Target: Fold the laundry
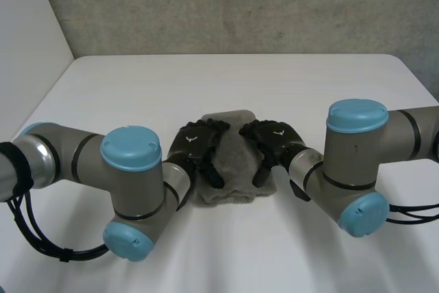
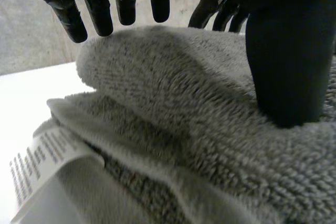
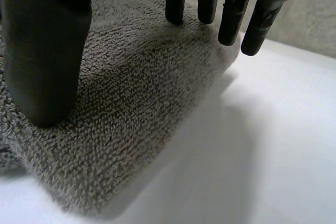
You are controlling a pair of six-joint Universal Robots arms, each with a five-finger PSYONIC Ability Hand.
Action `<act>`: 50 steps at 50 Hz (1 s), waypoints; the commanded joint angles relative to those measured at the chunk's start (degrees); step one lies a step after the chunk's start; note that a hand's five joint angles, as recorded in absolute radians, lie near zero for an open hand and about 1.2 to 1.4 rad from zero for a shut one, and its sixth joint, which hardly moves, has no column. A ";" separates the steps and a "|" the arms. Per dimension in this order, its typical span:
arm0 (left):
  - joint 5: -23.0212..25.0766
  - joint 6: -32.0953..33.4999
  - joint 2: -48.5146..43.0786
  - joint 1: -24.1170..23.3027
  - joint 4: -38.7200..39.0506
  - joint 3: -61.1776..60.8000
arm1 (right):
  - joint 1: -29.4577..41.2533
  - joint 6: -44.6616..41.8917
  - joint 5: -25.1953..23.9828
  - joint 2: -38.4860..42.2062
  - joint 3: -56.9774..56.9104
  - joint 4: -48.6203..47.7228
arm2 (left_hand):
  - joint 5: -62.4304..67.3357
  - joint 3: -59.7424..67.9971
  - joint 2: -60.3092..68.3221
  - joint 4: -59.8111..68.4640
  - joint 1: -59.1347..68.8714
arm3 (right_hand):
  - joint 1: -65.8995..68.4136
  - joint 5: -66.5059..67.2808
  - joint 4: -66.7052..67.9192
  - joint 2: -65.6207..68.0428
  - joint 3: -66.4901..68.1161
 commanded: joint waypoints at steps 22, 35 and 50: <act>-2.92 1.14 34.31 15.23 -26.10 8.63 | -6.85 -0.72 15.48 -29.07 -5.90 10.87 | -1.88 0.30 0.49 0.51 0.02 | -3.50 -3.68 -4.89 -4.13 -3.77; -2.56 1.31 34.32 17.36 -36.59 12.43 | -10.89 -2.30 11.70 -29.34 -11.00 21.24 | -1.88 0.30 0.49 0.51 0.02 | -3.50 -3.68 -4.89 -4.13 -3.77; -2.48 1.23 34.49 15.25 -36.42 12.17 | -8.53 -17.15 -0.77 -26.36 -6.87 19.23 | -1.88 0.30 0.49 0.51 0.02 | -3.50 -3.68 -4.89 -4.13 -3.77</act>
